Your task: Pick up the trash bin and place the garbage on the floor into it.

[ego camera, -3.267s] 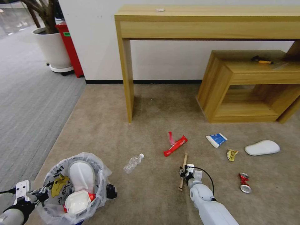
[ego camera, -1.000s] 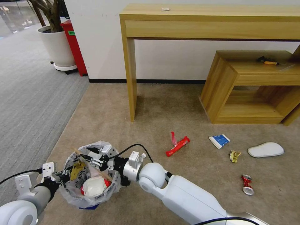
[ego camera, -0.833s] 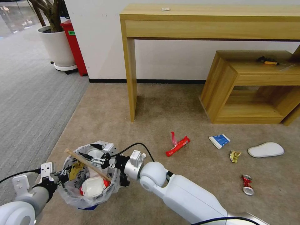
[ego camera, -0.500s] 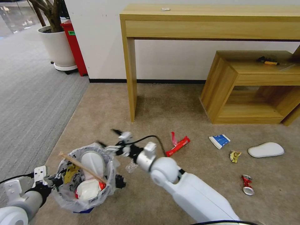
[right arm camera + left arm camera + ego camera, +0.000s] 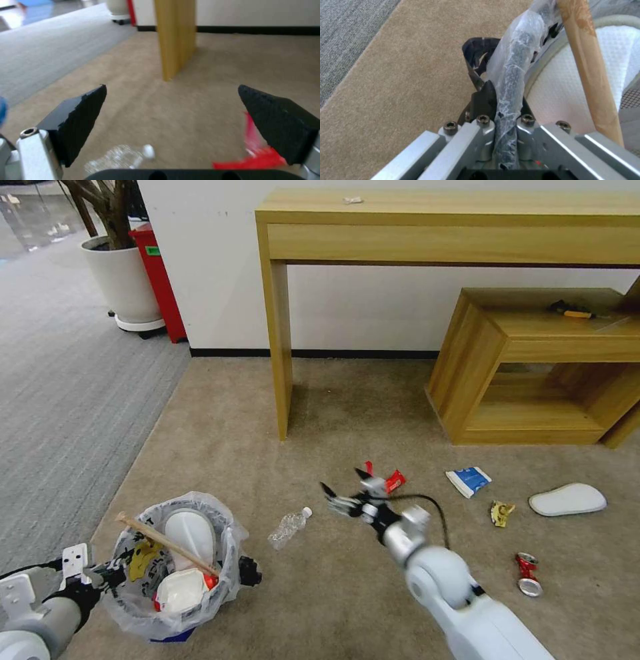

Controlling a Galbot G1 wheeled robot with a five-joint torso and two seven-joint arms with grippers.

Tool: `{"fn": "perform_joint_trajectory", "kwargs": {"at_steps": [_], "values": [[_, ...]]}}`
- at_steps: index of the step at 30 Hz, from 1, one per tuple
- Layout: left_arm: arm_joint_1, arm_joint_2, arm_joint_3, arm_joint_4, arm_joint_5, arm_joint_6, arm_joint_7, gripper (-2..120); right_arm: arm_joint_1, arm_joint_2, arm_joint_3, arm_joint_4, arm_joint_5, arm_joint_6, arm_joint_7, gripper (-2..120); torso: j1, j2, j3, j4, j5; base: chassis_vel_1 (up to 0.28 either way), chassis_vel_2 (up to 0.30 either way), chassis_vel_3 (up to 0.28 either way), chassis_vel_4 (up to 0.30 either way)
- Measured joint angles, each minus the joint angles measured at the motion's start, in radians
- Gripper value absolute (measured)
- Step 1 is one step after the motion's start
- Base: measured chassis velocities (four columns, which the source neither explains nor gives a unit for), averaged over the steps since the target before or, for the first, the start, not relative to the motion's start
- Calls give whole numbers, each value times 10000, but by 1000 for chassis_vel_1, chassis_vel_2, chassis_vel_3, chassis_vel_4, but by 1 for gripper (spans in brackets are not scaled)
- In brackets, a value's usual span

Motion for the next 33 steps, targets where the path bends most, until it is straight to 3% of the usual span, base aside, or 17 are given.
{"fn": "perform_joint_trajectory", "kwargs": {"at_steps": [5, 14, 33], "values": [[10, 33, 17, -25, 17, 0, 41, 1, -544, 41, 672, 238, 18, 270, -154, 100, 0, 1, 0, 1, -1, 0, 0, 0, 0], [59, 67, -37, -211, 21, 0, 58, 1, 34, 353, 222, 126, 81, 230, 80, 100, -2, 1, 0, 3, -1, -10, 58, 1, -55], [30, 23, -62, -133, 5, 0, 110, 1, 138, 468, -225, -354, 142, 148, 180, 100, 0, 0, 1, 2, -4, -17, 245, 13, -236]]}}
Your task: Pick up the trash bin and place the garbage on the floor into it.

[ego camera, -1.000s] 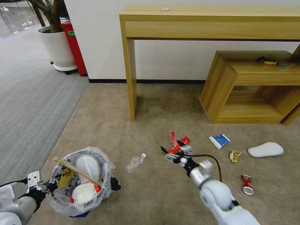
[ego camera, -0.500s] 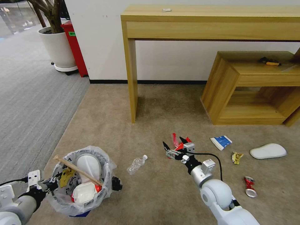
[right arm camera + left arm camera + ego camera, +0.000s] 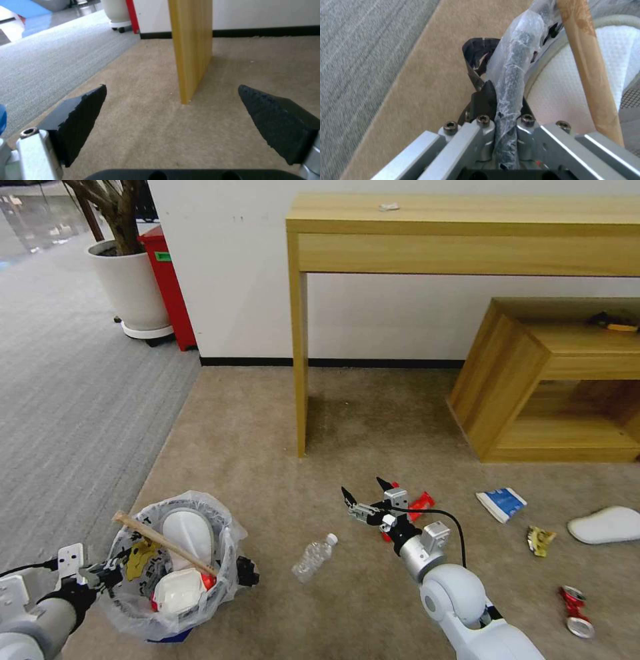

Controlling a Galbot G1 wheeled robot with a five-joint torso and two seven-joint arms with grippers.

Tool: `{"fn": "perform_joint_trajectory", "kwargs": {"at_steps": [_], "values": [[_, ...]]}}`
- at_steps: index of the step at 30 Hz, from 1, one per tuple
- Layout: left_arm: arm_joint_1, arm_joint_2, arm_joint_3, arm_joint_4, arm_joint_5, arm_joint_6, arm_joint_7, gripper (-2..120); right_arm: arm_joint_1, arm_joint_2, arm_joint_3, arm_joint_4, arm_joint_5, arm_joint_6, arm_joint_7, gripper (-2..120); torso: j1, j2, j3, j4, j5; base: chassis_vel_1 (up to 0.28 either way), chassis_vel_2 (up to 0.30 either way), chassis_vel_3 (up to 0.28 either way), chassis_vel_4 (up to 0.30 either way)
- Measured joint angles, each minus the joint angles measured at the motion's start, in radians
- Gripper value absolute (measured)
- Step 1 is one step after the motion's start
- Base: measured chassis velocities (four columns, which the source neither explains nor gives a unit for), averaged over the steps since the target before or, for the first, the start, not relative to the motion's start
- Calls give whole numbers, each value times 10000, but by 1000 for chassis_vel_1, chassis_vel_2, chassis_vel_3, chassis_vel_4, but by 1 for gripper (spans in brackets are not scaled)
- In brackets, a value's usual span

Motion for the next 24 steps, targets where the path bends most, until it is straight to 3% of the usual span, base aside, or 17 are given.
{"fn": "perform_joint_trajectory", "kwargs": {"at_steps": [5, 13, 14, 15, 18, 19, 22, 24], "values": [[13, 3, -19, 6, -5, 0, 37, 1, -100, 100, -301, -95, 78, -320, 394, 100, 1, -1, 1, 0, 0, 5, 243, 11, -229], [80, -34, -123, 83, -7, 0, 160, 1, -48, 150, -952, -306, 865, -2114, 2746, 100, 0, -1, -1, 0, 1, -2, 77, 0, -62], [83, -51, -121, 87, -5, 1, 169, 1, 125, 173, -1136, -357, 1413, -2813, 3489, 100, 0, -1, -1, -1, 1, 4, -56, -16, 30], [83, -51, -121, 87, -5, 1, 169, 1, 125, 173, -1136, -357, 1413, -2813, 3489, 100, 0, -1, -1, -1, 1, 4, -56, -16, 30], [70, -53, -86, 84, 6, 1, 172, 1, 805, 454, -1626, -676, 3055, -4023, 5303, 100, 0, -2, 0, -1, 1, 0, 0, 0, 0], [70, -53, -86, 84, 6, 1, 172, 1, 805, 454, -1626, -676, 3055, -4023, 5303, 100, 0, -2, 0, -1, 1, 0, 0, 0, 0], [48, -17, -65, 59, 13, 1, 164, 1, 1362, 883, -2120, -982, 5046, -4797, 7168, 100, 0, -1, 0, 1, 2, 0, 0, 0, 0], [47, -10, -60, 45, 14, 1, 158, 1, 1473, 972, -2238, -1057, 5552, -4911, 7710, 100, 0, -1, 0, 1, 0, 0, 0, 0, 0]]}}
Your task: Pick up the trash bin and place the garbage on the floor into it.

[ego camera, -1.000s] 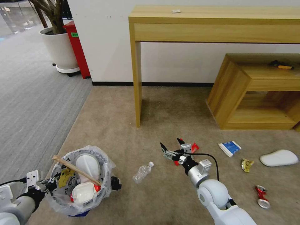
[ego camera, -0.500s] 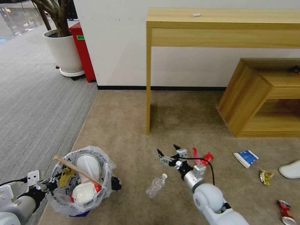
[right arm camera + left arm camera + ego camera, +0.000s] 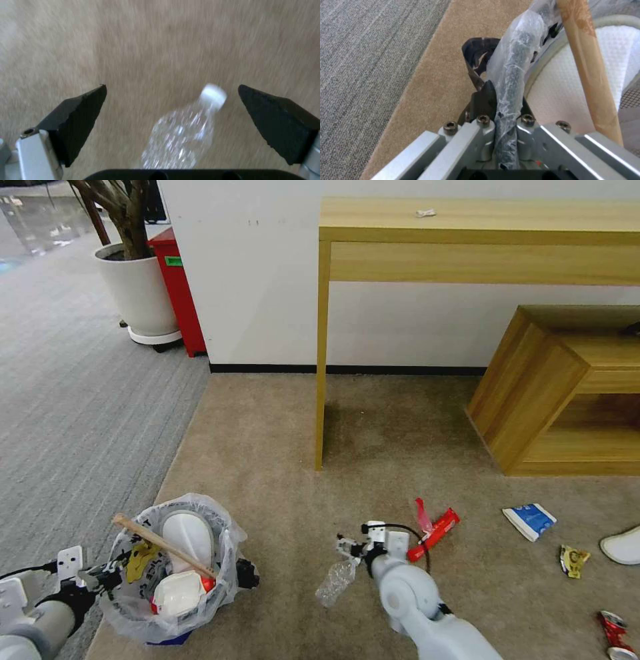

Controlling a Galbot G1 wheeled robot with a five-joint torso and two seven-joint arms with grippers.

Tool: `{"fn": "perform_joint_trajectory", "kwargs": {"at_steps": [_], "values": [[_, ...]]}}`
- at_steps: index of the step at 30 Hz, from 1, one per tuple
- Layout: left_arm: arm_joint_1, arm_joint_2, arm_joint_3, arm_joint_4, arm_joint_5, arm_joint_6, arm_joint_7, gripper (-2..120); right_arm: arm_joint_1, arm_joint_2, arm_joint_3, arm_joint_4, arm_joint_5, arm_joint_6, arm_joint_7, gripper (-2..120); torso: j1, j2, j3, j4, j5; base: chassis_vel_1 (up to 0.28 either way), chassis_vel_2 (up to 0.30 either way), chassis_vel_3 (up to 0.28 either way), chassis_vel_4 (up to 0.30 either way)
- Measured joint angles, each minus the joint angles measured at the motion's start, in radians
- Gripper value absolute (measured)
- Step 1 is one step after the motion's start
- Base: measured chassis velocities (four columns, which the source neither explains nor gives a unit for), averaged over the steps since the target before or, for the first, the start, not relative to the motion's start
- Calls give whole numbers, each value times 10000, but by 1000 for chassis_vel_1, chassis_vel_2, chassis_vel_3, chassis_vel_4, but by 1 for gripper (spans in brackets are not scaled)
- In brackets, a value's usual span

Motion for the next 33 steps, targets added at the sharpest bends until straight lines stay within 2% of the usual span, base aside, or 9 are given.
{"fn": "perform_joint_trajectory", "kwargs": {"at_steps": [2, 4, 10, 22, 28, 33], "values": [[1, -2, 19, -8, 4, 0, -5, 1, 110, 209, -173, -94, 972, -207, 982, 100, 0, 0, 0, 0, 1, 0, 0, 0, 0], [5, -14, 22, -11, 11, 0, -9, 1, 116, 272, -201, -166, 1327, -304, 1297, 100, 0, 0, 0, 0, 2, 0, 0, 0, 0], [-6, -31, 70, -7, 41, 0, -20, 1, 182, 472, -181, -883, 1849, -354, 1527, 100, 0, 0, 0, -2, -1, 0, 0, 0, 0], [-22, -47, 151, -122, 100, 1, -51, 1, 943, 1189, -143, -2922, 1637, -212, 966, 100, 0, 0, 1, -1, 1, 0, 0, 0, 0], [9, -57, 110, -156, 101, 1, -56, 1, 1141, 1412, -84, -3404, 973, -72, 162, 100, 0, 0, 0, -1, 0, 0, 0, 0, 0], [1, -72, 106, -193, 102, 1, -77, 1, 1276, 1546, -70, -3625, 1002, -87, 53, 100, 0, 0, 0, -1, 1, 0, 0, 0, 0]]}}
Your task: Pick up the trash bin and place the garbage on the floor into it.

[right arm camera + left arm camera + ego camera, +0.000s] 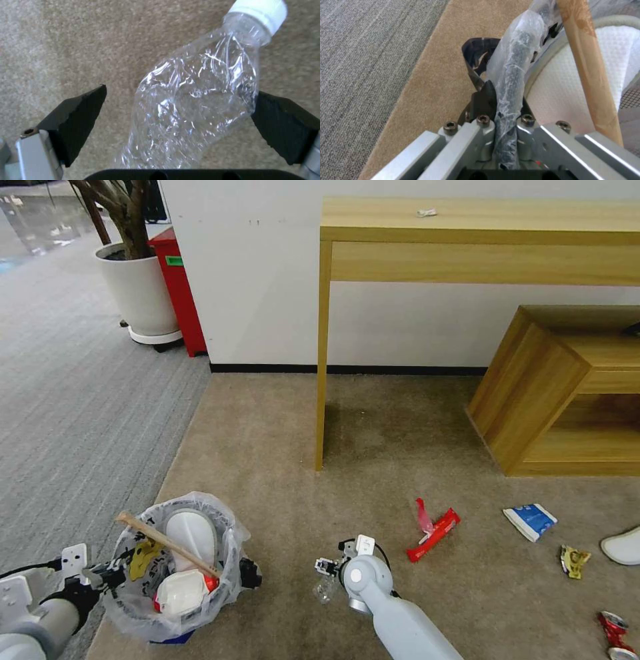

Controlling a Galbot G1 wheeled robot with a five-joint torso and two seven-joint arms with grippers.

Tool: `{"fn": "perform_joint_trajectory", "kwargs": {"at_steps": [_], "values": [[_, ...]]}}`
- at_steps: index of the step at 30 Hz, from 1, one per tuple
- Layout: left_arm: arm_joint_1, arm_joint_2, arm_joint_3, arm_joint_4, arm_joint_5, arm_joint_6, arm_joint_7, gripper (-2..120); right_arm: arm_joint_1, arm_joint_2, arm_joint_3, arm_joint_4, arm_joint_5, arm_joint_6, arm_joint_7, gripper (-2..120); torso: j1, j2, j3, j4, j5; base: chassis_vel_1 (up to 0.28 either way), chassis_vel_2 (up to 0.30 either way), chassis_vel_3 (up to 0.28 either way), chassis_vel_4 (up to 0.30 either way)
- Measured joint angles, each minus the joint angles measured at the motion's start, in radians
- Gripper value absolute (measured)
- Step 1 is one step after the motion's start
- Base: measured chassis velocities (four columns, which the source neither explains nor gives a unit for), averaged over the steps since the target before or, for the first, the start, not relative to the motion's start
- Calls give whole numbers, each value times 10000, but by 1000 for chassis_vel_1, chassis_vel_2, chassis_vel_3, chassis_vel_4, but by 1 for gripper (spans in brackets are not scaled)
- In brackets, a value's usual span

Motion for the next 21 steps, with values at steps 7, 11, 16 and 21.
{"fn": "perform_joint_trajectory", "kwargs": {"at_steps": [7, 11, 16, 21], "values": [[2, 2, -9, -43, -7, 0, -12, 1, 128, 121, 7, -375, -214, 88, -191, 80, 0, 0, 0, -1, -1, 0, 0, 0, 0], [-40, 16, 5, -47, -11, -1, -17, 1, 123, 117, 47, -433, -320, 177, -282, 65, -1, 2, -2, -2, -3, 0, 0, 0, 0], [-61, 17, 40, -52, -12, 0, -26, 1, 87, 85, 50, -429, -425, 258, -403, 51, -1, 2, -2, -5, -6, 0, 0, 0, 0], [-62, 23, 42, -60, -32, 0, -32, 1, 119, 75, 50, -605, -711, 478, -771, 39, -1, 2, -2, -2, 2, 0, 0, 0, 0]]}}
